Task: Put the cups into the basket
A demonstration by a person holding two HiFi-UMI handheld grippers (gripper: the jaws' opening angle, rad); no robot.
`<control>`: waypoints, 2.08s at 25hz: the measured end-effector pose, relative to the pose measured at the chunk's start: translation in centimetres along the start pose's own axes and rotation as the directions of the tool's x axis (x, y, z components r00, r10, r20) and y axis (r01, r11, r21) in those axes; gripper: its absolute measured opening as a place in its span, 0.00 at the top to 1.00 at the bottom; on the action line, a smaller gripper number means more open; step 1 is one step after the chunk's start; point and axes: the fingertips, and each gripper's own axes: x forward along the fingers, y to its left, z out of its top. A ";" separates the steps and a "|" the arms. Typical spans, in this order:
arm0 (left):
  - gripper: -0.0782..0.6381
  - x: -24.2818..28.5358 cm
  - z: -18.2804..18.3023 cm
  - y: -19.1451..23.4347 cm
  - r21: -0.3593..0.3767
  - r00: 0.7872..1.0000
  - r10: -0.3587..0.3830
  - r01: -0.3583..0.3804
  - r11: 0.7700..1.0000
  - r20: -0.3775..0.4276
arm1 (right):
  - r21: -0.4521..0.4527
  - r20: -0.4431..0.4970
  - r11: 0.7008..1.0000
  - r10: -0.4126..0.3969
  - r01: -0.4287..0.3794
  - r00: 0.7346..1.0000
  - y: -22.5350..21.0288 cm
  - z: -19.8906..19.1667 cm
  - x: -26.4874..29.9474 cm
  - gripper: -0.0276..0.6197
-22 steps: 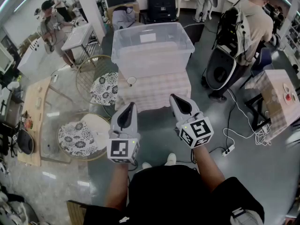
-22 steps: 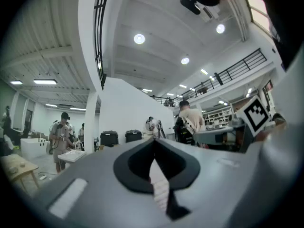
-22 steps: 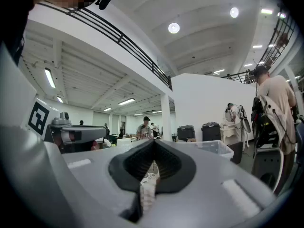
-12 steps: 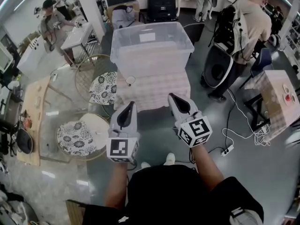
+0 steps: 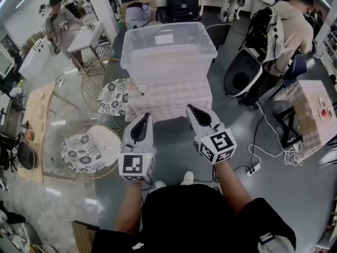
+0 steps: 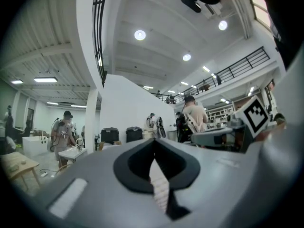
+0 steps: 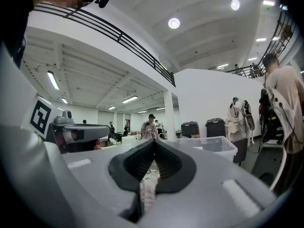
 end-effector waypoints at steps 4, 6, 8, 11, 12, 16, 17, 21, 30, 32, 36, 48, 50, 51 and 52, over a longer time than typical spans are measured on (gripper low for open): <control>0.88 0.9 -0.1 -0.6 0.000 1.000 0.014 -0.014 1.000 -0.006 | 0.001 0.000 1.000 0.018 -0.018 1.000 -1.2 -0.2 0.3 0.96; 0.88 1.5 -0.3 -0.9 -0.001 1.000 0.022 -0.022 1.000 -0.012 | 0.003 -0.003 1.000 0.030 -0.030 1.000 -1.7 -0.4 0.5 0.96; 0.88 2.0 -0.4 -1.1 0.000 0.999 0.030 -0.030 1.000 -0.017 | 0.004 -0.006 0.999 0.043 -0.043 0.999 -2.1 -0.5 0.6 0.96; 0.88 2.8 -0.3 -1.7 0.000 0.999 0.043 -0.043 0.999 -0.019 | 0.007 -0.010 0.998 0.057 -0.057 0.998 -3.0 -0.8 0.6 0.96; 0.88 3.0 -0.4 -1.9 0.000 0.999 0.047 -0.047 0.999 -0.020 | 0.009 -0.010 0.998 0.061 -0.061 0.998 -3.3 -1.0 0.6 0.96; 0.88 3.7 -0.8 -2.6 0.003 0.997 0.069 -0.069 0.998 -0.024 | 0.014 -0.009 0.997 0.079 -0.079 0.997 -4.5 -1.6 0.5 0.96; 0.88 3.8 -0.9 -2.7 0.004 0.997 0.076 -0.075 0.997 -0.027 | 0.015 -0.009 0.996 0.084 -0.084 0.996 -4.7 -1.7 0.5 0.96; 0.88 4.1 -0.7 -3.0 0.011 0.995 0.092 -0.091 0.996 -0.032 | 0.014 -0.009 0.995 0.104 -0.103 0.995 -5.4 -1.8 0.7 0.96; 0.88 5.1 -0.7 -2.9 0.015 0.994 0.099 -0.098 0.995 -0.050 | 0.030 0.002 0.992 0.126 -0.126 0.992 -5.9 -1.6 1.7 0.96; 0.88 5.3 -0.9 -2.7 0.014 0.994 0.098 -0.097 0.995 -0.052 | 0.036 0.003 0.991 0.128 -0.128 0.992 -6.0 -1.8 2.0 0.96; 0.88 6.2 -1.4 -2.3 0.005 0.995 0.088 -0.088 0.996 -0.052 | 0.036 -0.007 0.992 0.125 -0.125 0.992 -6.3 -2.1 2.9 0.96; 0.88 10.1 -1.9 1.4 -0.024 0.997 0.062 -0.063 0.998 -0.043 | 0.023 -0.020 0.993 0.118 -0.117 0.993 -7.2 -1.9 7.7 0.96; 0.88 10.8 -2.0 2.6 -0.026 0.997 0.063 -0.064 0.998 -0.044 | 0.026 -0.021 0.993 0.114 -0.114 0.993 -7.3 -2.0 8.9 0.96; 0.88 11.1 -2.1 3.2 -0.027 0.997 0.063 -0.064 0.998 -0.044 | 0.026 -0.022 0.993 0.112 -0.111 0.993 -7.4 -2.0 9.6 0.96; 0.88 11.5 -2.1 3.9 -0.028 0.997 0.061 -0.063 0.998 -0.045 | 0.027 -0.023 0.994 0.109 -0.109 0.994 -7.5 -2.0 10.3 0.96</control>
